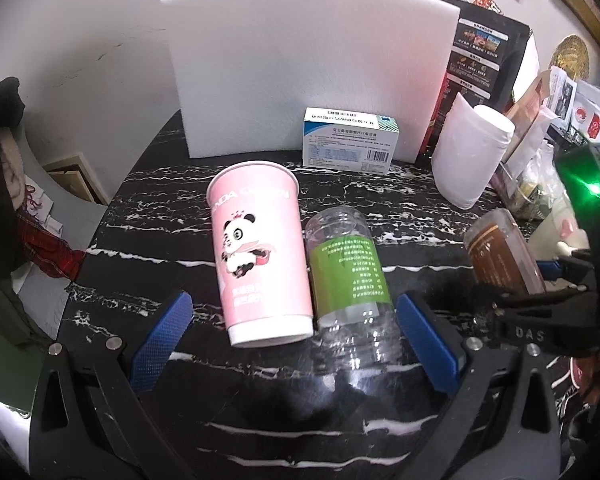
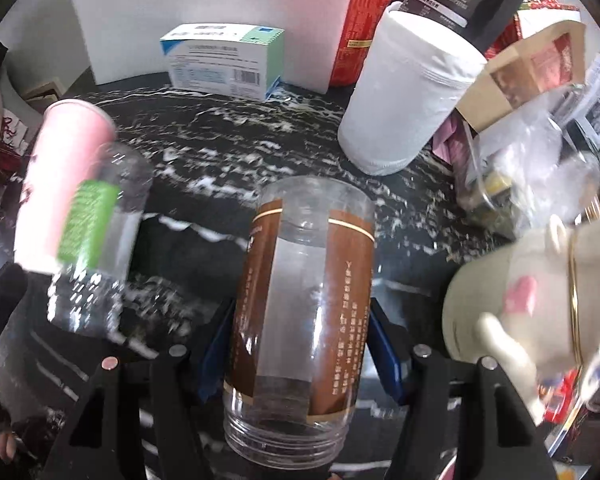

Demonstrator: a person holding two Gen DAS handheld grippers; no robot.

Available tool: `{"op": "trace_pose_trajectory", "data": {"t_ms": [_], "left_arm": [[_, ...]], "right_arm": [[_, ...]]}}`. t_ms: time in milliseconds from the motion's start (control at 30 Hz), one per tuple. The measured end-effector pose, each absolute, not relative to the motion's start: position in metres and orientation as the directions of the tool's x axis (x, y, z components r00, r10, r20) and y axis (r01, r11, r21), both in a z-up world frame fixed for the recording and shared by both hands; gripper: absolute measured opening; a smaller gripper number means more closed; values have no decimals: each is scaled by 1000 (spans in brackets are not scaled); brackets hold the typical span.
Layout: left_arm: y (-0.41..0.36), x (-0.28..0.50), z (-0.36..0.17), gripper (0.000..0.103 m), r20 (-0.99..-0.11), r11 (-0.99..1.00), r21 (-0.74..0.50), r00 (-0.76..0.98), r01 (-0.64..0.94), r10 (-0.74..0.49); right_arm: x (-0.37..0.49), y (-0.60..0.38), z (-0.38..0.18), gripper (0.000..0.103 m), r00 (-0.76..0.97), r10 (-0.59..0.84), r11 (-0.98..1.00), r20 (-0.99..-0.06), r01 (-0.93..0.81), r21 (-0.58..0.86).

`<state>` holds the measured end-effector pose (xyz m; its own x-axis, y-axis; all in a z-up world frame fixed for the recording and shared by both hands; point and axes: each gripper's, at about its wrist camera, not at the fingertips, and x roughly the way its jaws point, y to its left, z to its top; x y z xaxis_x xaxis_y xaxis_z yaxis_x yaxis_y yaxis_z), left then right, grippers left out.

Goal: Flip cup upside down
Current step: 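Lift the jar with the right gripper and carry it toward the left gripper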

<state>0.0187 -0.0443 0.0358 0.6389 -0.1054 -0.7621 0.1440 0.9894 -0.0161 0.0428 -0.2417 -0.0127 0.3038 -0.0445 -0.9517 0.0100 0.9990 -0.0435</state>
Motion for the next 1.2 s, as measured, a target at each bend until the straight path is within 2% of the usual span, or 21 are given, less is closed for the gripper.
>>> {"op": "trace_pose_trajectory", "data": {"t_ms": [233, 633, 1200], "left_arm": [[-25, -4, 39, 102, -755, 990, -15, 648, 141, -104], [-3, -35, 30, 102, -772, 992, 3, 631, 127, -79], [-2, -41, 17, 102, -800, 993, 33, 599, 111, -40]], "right_arm": [[6, -229, 4, 64, 302, -8, 1000, -953, 26, -1], [-44, -193, -6, 64, 302, 63, 996, -951, 41, 79], [-53, -183, -27, 64, 285, 91, 991, -954, 72, 116]]}}
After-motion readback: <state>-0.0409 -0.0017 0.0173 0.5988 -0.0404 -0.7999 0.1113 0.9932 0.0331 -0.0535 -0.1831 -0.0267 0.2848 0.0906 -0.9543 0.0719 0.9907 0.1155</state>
